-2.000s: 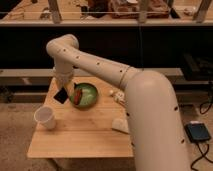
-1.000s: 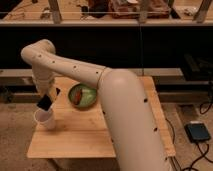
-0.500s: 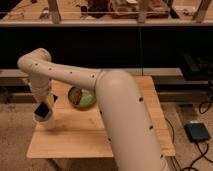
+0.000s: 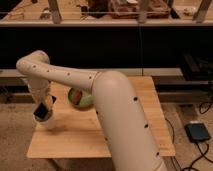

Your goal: Place the eraser in the ceramic cup

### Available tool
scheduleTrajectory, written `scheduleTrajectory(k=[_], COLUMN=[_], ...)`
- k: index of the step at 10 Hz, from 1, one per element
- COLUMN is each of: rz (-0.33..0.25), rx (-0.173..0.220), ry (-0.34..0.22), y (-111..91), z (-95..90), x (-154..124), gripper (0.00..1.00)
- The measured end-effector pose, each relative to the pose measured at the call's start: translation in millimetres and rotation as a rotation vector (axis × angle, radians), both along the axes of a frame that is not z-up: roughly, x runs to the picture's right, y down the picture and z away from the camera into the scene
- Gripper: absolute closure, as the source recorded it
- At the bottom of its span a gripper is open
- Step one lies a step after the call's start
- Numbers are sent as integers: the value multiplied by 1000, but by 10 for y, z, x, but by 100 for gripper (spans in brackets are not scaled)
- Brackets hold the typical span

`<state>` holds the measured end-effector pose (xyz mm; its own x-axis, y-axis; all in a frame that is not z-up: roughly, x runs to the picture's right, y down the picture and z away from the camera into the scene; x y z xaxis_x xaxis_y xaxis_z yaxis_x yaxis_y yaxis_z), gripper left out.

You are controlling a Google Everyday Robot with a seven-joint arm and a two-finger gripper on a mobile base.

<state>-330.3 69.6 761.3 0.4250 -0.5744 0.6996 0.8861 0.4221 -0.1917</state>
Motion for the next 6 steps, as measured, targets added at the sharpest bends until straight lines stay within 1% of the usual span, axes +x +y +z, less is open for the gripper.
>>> scheduleTrajectory(k=[1,3,5,6], rz=[1,3,10,16], rx=[0,-1,1,5], ry=[1,4,11,17], y=[23,33,35,46], z=[46,71,98,143], x=[-3,-10,1,18], gripper=[57,41,40,40])
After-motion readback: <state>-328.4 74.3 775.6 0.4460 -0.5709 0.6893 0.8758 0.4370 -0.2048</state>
